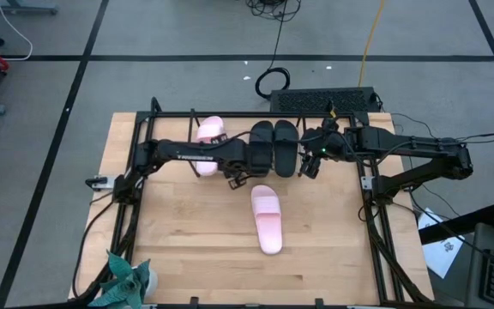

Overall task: Pick and place slides into the shelf
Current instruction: Put the left pink slide on the shelf, then put the pink slide on the shelf

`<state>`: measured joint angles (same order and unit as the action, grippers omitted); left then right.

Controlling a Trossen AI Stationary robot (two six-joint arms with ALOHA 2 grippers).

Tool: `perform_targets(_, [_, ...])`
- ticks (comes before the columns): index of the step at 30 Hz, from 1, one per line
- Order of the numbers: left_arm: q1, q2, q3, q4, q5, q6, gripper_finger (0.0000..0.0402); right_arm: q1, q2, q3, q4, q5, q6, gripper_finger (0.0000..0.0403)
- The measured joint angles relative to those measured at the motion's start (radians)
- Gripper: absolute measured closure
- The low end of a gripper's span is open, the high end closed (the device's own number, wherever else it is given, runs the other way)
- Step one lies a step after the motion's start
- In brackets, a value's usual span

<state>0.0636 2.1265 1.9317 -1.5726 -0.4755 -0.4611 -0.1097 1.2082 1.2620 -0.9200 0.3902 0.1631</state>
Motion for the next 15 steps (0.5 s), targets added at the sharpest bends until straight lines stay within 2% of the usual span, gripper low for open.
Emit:
perform_targets(7, [-0.112,-0.004,0.35,0.0,-0.022,0.033,0.022,0.001,0.0,0.0,0.019,-0.008,-0.027,0.0172])
perform_targets(9, [-0.159,-0.029,0.421,0.007,-0.019,0.024,0.022,0.006,0.0,0.0,0.018,-0.074,-0.038,0.0172])
perform_targets(12, [-0.234,-0.131,0.396,-0.002,-0.059,-0.084,0.022,0.02,0.0,0.0,0.006,-0.193,-0.056,0.0172])
perform_targets(15, [-0.299,-0.243,0.347,0.003,-0.065,-0.262,0.022,0.054,0.0,0.0,-0.016,-0.237,-0.057,0.0172])
